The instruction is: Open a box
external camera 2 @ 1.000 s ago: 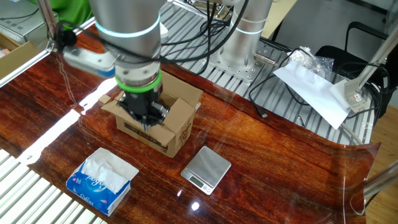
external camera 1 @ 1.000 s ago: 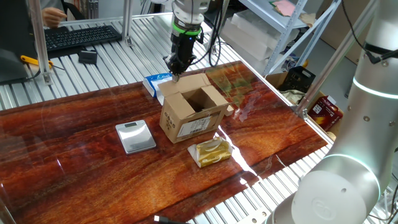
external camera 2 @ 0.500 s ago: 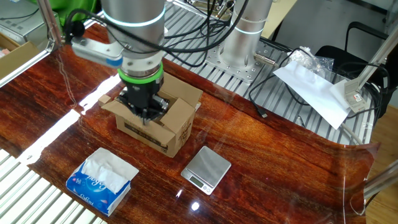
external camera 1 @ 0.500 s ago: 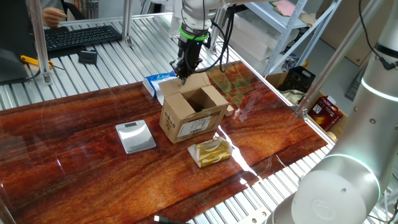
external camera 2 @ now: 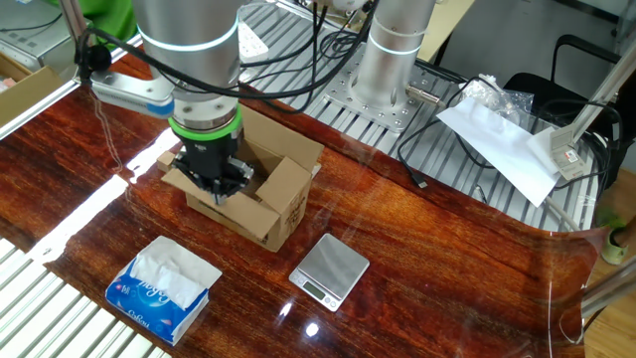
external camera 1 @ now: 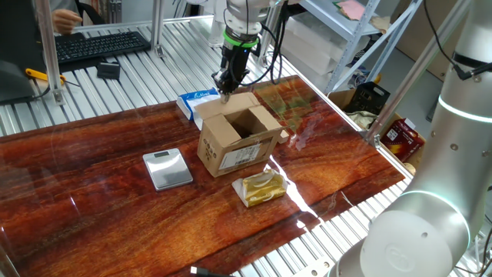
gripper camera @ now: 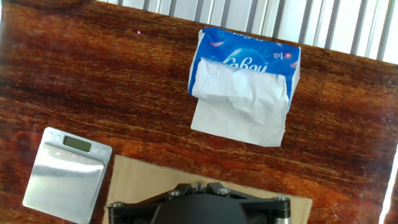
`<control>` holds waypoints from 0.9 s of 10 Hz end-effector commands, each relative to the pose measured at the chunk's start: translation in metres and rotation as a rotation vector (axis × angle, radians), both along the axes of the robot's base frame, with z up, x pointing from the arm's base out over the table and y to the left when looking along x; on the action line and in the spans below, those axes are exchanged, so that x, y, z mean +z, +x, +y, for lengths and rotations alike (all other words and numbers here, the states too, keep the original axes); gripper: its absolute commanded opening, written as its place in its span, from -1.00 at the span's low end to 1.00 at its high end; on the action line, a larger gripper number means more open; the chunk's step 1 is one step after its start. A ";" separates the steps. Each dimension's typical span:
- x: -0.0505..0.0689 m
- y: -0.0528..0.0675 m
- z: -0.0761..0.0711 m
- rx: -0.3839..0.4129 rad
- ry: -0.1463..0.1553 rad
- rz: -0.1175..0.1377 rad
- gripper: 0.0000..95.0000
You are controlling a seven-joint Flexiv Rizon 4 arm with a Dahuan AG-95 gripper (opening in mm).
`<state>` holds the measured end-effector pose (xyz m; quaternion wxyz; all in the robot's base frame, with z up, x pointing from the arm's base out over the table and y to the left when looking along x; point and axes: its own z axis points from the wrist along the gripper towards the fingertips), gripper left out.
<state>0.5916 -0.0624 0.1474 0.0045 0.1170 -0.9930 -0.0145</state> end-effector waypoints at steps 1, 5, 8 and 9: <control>-0.009 -0.002 -0.001 0.001 0.004 -0.015 -1.00; -0.027 -0.006 0.000 -0.003 0.004 -0.037 -1.00; -0.037 -0.010 -0.001 -0.007 0.002 -0.040 -1.00; -0.040 -0.011 -0.001 -0.008 0.003 -0.046 -1.00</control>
